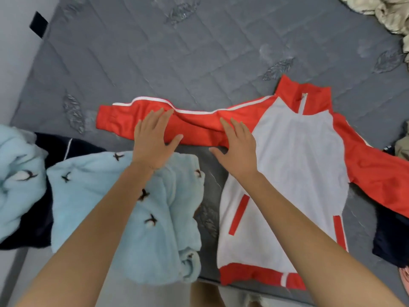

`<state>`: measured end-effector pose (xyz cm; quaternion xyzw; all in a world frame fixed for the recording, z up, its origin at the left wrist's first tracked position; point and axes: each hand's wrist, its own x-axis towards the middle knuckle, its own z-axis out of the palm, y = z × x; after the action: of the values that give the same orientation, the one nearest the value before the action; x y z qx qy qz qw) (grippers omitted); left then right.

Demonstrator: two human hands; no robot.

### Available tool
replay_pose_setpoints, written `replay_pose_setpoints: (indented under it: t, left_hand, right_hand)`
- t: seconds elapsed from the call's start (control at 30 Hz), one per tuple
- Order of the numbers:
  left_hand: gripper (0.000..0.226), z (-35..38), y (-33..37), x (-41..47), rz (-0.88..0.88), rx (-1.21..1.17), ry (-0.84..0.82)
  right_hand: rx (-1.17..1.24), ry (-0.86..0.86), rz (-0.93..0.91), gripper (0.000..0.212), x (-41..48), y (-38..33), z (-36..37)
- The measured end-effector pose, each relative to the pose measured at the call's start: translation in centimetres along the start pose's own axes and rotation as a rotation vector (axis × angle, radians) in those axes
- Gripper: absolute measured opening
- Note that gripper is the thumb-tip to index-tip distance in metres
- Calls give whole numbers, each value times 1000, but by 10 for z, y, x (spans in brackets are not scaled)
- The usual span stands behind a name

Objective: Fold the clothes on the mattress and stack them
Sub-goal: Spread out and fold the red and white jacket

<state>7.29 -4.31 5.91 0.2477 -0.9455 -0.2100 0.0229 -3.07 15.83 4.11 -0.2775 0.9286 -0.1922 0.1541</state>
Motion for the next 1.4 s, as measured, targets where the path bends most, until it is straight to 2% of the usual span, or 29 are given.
replay_pose_setpoints:
  t: [0.2,0.43,0.63,0.77,0.97,1.03,1.13,1.23,1.3,1.4]
  left_hand:
    - [61,-11,-64,44,-73,38,-26]
    - [63,4,-122,69,-181,66,-144]
    - [76,19,-166,78,-456,77,-270]
    - [82,27,-184,78,-662,-67,-232]
    - [78,25,-207,88,-744,-208,-75]
    - [79,23,-209,90,-809,-223,-76]
    - [65,25,-217,91,-888,-238,-65]
    - [49,25,-213,91,-929,-440,-82]
    - [38,24,-201,89,-902,-547,-83]
    - [6,18,-178,90,-819,-652,-12]
  right_hand:
    - [-57,-38,10,81,52,-36,24]
    - [-96,-76,-31,80,96,-50,52]
    - [-121,-118,-64,82,120,-52,78]
    - [-106,-135,-36,79,130,-52,90]
    - [-15,-77,-41,74,128,-60,97]
    - [-10,-65,-57,73,123,-63,98]
    - [1,-67,-60,73,117,-67,100]
    - [39,-54,-52,73,111,-71,99]
    - [80,-38,-57,73,108,-74,95]
    - [134,-12,-74,74,105,-79,88]
